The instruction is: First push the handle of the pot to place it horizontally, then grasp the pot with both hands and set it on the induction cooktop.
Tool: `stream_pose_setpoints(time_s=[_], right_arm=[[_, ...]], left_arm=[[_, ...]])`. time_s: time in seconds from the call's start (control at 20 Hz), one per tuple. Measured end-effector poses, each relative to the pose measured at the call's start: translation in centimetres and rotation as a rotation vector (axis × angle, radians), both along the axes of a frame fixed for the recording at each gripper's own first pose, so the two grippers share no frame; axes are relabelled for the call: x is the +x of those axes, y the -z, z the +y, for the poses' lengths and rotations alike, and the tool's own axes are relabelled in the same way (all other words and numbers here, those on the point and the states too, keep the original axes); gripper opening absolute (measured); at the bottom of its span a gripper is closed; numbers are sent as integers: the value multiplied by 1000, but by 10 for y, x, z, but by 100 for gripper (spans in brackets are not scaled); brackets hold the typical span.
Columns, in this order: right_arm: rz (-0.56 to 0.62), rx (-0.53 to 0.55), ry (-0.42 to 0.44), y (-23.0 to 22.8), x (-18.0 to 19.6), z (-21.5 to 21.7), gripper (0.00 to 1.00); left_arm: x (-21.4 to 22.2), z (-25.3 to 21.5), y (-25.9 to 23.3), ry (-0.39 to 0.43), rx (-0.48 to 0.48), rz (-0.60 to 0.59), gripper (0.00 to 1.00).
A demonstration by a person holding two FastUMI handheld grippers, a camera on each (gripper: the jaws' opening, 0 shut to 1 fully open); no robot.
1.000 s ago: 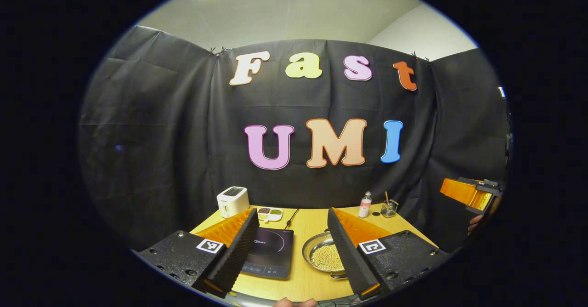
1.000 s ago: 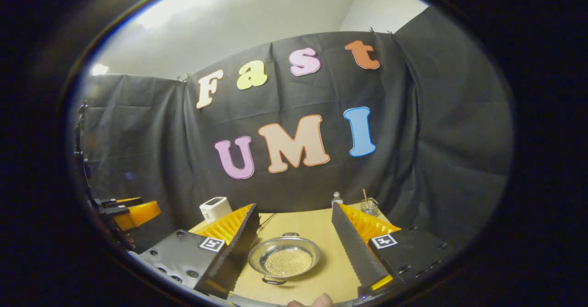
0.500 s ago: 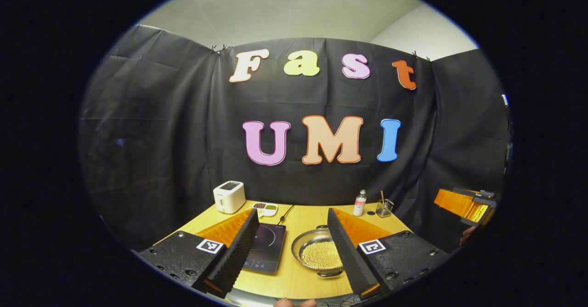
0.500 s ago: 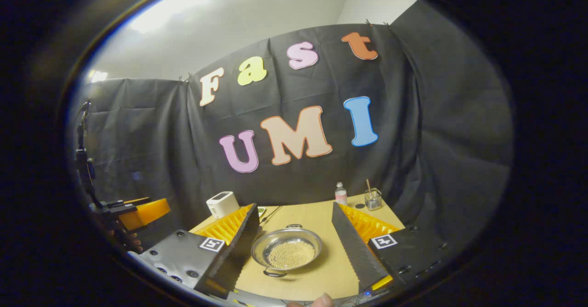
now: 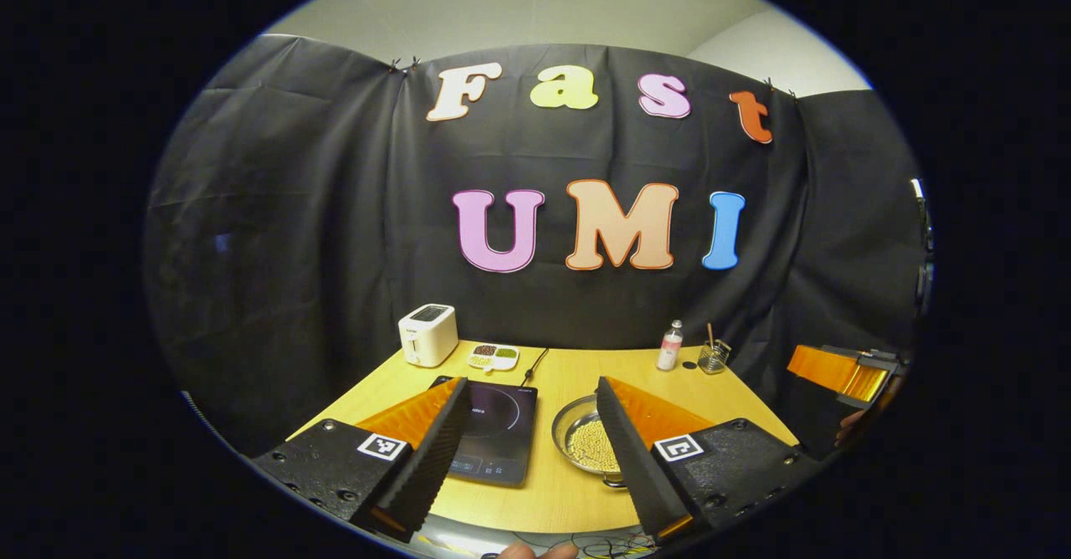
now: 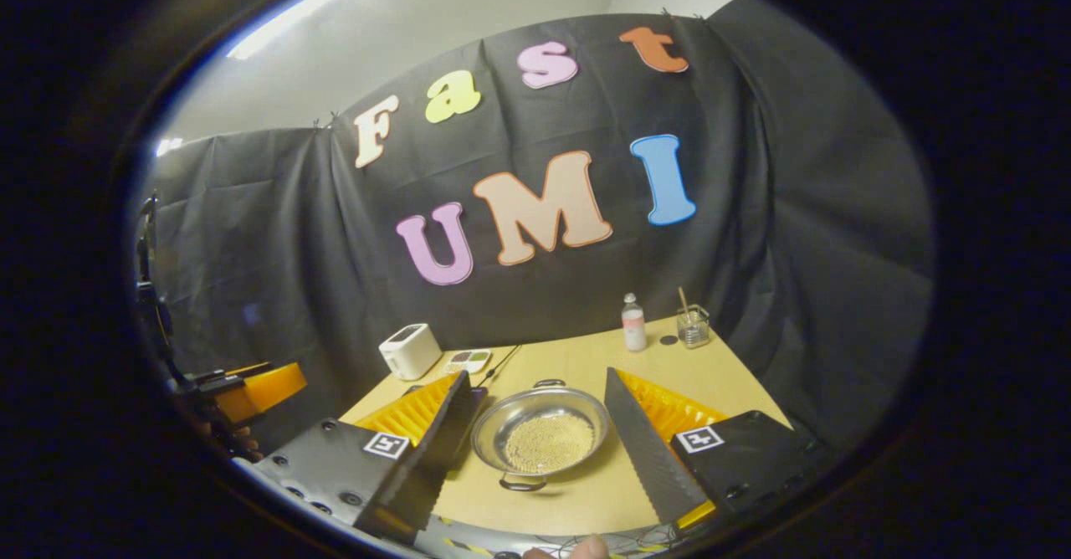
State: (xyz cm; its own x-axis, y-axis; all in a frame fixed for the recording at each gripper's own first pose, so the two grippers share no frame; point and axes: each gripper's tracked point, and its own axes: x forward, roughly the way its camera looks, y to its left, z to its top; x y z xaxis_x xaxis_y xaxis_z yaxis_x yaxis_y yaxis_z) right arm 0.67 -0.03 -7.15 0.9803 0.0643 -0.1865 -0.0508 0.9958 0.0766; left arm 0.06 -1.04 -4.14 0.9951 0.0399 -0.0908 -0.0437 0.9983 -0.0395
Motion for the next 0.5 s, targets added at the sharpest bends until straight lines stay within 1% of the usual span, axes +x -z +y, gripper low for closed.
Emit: stream_pose_setpoints(time_s=[0.05,0.1,0.2,0.35,0.4,0.5], right_arm=[[17,-10,1,6,5,9,92],[38,-8,-2,9,10,21,92],[45,0,-1,7,18,46,93],[66,-26,28,19,30,67,92],[74,-31,43,25,36,72,92],[95,-35,73,35,45,85,92]], left_arm=[[4,10,2,0,-5,5,87],[9,20,9,4,-9,16,92],[20,41,14,14,-19,34,92],[39,74,22,19,-37,46,92],[45,84,23,23,-39,38,87],[56,95,26,47,-46,33,87]])
